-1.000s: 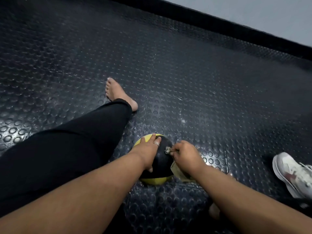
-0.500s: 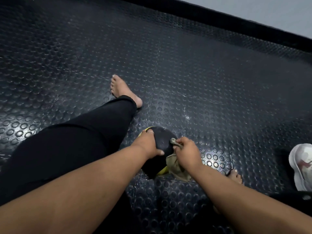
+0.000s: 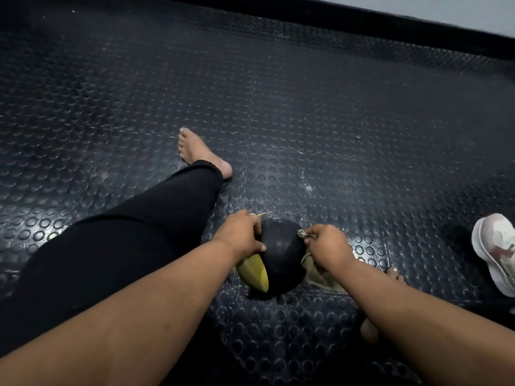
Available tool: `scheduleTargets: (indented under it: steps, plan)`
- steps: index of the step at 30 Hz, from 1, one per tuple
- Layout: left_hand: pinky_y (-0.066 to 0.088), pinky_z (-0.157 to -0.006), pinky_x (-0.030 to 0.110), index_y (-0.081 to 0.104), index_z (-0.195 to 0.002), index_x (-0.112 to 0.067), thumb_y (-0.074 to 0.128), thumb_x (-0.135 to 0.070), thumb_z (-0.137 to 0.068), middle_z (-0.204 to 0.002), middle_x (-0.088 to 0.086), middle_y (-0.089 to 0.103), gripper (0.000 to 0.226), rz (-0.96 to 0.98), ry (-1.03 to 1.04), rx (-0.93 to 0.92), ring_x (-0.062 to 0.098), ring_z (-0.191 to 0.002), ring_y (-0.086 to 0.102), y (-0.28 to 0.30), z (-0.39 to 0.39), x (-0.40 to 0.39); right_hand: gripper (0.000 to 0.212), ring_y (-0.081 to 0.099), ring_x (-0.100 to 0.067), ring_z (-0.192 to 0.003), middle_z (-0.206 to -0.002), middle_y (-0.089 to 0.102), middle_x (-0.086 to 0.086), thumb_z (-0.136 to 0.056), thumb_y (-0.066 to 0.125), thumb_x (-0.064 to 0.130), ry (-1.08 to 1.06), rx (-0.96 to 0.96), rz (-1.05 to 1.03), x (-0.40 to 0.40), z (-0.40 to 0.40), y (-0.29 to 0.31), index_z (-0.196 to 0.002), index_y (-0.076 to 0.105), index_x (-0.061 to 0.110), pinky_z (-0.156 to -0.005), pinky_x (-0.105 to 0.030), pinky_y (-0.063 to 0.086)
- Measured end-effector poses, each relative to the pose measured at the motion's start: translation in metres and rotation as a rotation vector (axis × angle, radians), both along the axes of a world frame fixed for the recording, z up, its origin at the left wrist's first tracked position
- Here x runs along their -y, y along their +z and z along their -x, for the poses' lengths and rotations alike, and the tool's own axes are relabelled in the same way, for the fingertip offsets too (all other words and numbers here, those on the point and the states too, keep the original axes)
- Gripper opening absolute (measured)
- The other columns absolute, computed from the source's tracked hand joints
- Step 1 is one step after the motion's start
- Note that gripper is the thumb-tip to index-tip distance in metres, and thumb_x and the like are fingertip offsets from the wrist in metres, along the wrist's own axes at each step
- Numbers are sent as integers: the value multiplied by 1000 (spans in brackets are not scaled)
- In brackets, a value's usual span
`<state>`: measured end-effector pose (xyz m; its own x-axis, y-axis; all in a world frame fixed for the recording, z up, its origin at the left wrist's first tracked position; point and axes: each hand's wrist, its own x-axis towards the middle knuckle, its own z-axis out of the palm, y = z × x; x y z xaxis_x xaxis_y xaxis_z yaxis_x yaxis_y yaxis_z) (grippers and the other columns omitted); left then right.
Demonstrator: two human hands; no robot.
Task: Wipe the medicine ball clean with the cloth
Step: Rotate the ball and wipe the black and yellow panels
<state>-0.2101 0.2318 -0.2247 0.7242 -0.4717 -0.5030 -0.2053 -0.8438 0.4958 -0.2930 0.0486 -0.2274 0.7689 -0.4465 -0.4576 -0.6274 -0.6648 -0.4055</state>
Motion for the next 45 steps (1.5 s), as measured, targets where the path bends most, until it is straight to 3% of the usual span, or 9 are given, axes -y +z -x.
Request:
scheduleTargets:
  steps: [3, 10, 17, 22, 27, 31, 35, 42, 45]
  plan:
    - [42, -83, 26, 60, -92, -22, 87, -32, -70, -108, -4, 53, 36, -2, -2, -11, 16, -100, 53, -2, -3, 0, 18, 57, -15, -68, -80, 66, 0, -90, 57, 15, -18, 15, -29, -2, 1, 1, -101, 71, 20, -64, -23, 42]
    - [38, -109, 36, 29, -152, -32, 82, -46, -72, -140, 4, 40, 97, -121, -199, -45, 25, -132, 40, -1, -5, 6, 11, 54, -9, -72, -75, 58, 10, -85, 66, 13, -81, 105, -155, 5, -5, 5, -94, 63, 19, -49, -9, 34]
    - [42, -106, 41, 48, -140, -20, 80, -55, -70, -135, 1, 43, 84, -125, -266, 53, 24, -129, 41, -2, 9, 19, 13, 51, -15, -79, -91, 65, -3, -91, 57, 17, -71, 82, -63, 3, -5, 0, -101, 64, 14, -62, -21, 31]
    - [44, -102, 35, 48, -134, -18, 84, -40, -72, -133, 2, 54, 74, -39, -152, -38, 24, -122, 53, -7, 18, 23, 22, 56, -27, -101, -110, 60, -11, -96, 47, 22, -116, 49, -1, -9, 3, -10, -113, 57, 13, -77, -28, 40]
    - [45, -101, 33, 47, -134, -19, 88, -32, -69, -131, 3, 58, 78, -92, -140, -137, 25, -121, 55, -9, 11, 16, 31, 50, -19, -100, -113, 49, -4, -95, 50, 20, 42, 137, 22, -38, 18, -3, -125, 56, 18, -93, -25, 38]
    - [40, -105, 33, 36, -146, -21, 84, -34, -74, -143, 2, 49, 87, -137, -170, -163, 26, -130, 48, -10, 6, 13, 29, 57, -23, -103, -108, 57, -3, -94, 52, 23, 25, 126, 22, -23, 15, -10, -122, 62, 20, -91, -25, 41]
    - [37, -111, 39, 34, -148, -20, 83, -36, -74, -148, 3, 42, 90, -120, -162, -159, 28, -134, 44, -13, 10, 18, 25, 61, -29, -101, -106, 69, -13, -94, 52, 21, -76, -16, -15, -4, -4, -7, -111, 68, 10, -73, -21, 38]
    - [40, -108, 34, 38, -145, -18, 83, -34, -75, -149, 6, 42, 84, -132, -153, -155, 28, -132, 46, -14, 9, 14, 13, 50, -21, -81, -92, 48, -2, -93, 47, 19, 62, 126, 7, -50, 6, 0, -102, 57, 16, -72, -27, 39]
    - [40, -108, 36, 42, -140, -21, 81, -33, -77, -148, 6, 42, 75, -88, -133, -138, 30, -132, 46, -13, 12, 20, 11, 50, -24, -81, -94, 53, -7, -95, 46, 23, -47, 88, 36, -35, -3, -2, -96, 53, 15, -68, -25, 32]
